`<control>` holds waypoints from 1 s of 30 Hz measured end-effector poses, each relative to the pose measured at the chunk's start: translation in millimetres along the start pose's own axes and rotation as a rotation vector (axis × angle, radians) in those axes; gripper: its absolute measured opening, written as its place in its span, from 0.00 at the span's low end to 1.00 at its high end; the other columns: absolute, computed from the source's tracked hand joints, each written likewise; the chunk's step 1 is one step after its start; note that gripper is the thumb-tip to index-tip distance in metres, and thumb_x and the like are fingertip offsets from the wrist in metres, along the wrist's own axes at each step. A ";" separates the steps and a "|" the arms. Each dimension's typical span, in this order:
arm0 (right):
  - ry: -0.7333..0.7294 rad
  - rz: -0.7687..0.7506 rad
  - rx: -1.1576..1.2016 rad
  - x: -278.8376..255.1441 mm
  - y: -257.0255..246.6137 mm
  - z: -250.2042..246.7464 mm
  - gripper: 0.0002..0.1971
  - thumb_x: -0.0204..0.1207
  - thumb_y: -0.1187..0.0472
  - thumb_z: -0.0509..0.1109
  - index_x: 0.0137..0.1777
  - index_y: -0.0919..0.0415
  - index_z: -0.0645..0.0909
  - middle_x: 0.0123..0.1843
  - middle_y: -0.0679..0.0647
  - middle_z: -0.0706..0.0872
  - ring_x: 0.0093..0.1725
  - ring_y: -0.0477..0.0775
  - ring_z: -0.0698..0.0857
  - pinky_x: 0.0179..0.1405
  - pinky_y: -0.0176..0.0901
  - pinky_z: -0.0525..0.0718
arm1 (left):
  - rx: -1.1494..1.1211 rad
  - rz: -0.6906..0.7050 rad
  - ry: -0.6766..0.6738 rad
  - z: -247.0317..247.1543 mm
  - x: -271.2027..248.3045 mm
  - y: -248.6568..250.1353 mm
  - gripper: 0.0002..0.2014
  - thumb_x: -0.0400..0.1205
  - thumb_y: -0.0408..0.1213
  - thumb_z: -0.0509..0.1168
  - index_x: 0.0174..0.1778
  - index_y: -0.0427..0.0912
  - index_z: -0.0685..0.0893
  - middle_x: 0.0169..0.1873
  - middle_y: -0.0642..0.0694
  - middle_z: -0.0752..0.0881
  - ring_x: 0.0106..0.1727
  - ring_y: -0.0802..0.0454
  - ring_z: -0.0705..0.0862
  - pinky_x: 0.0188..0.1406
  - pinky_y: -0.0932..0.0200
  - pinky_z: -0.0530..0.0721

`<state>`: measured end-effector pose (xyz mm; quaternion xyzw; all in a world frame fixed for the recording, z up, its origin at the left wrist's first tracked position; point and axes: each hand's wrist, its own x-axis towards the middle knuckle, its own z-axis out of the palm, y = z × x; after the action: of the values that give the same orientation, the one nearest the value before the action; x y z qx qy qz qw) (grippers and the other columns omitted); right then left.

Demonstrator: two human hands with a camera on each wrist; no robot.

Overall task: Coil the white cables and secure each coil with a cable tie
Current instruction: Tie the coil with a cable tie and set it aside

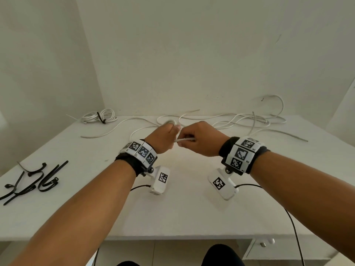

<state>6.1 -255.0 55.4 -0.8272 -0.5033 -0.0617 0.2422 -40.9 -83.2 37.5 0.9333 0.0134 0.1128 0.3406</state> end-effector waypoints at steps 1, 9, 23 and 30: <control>0.026 -0.006 0.013 1.4 0.8 -4.0 0.04 0.78 0.55 0.74 0.42 0.52 0.88 0.31 0.41 0.82 0.31 0.39 0.79 0.31 0.27 0.71 | -0.027 0.011 -0.058 -0.1 -2.5 0.9 0.21 0.91 0.46 0.45 0.36 0.42 0.72 0.24 0.46 0.80 0.27 0.50 0.76 0.44 0.51 0.78; 0.132 0.075 0.304 1.8 10.8 -16.2 0.12 0.78 0.53 0.76 0.58 0.55 0.81 0.36 0.28 0.84 0.26 0.39 0.77 0.33 0.27 0.73 | -0.873 -0.160 -0.311 -1.5 -16.2 16.1 0.23 0.91 0.49 0.46 0.30 0.47 0.70 0.23 0.53 0.61 0.21 0.57 0.55 0.22 0.61 0.50; 0.265 0.177 0.347 10.6 6.7 3.7 0.20 0.83 0.47 0.67 0.37 0.63 0.79 0.26 0.40 0.85 0.23 0.40 0.70 0.27 0.34 0.70 | -0.869 -0.200 -0.009 -4.6 -12.4 35.0 0.27 0.89 0.48 0.55 0.21 0.49 0.65 0.17 0.52 0.60 0.17 0.55 0.55 0.19 0.63 0.54; 0.326 0.144 0.353 11.6 5.1 6.6 0.19 0.84 0.49 0.67 0.38 0.63 0.80 0.31 0.49 0.88 0.24 0.40 0.73 0.28 0.32 0.73 | -0.969 -0.239 0.105 0.5 -13.2 35.9 0.26 0.87 0.48 0.58 0.22 0.49 0.63 0.18 0.52 0.59 0.18 0.54 0.54 0.20 0.62 0.54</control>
<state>15.2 -244.6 52.0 -0.7848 -0.4004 -0.0883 0.4648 -55.6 -112.4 57.4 0.6527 0.0837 0.1133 0.7444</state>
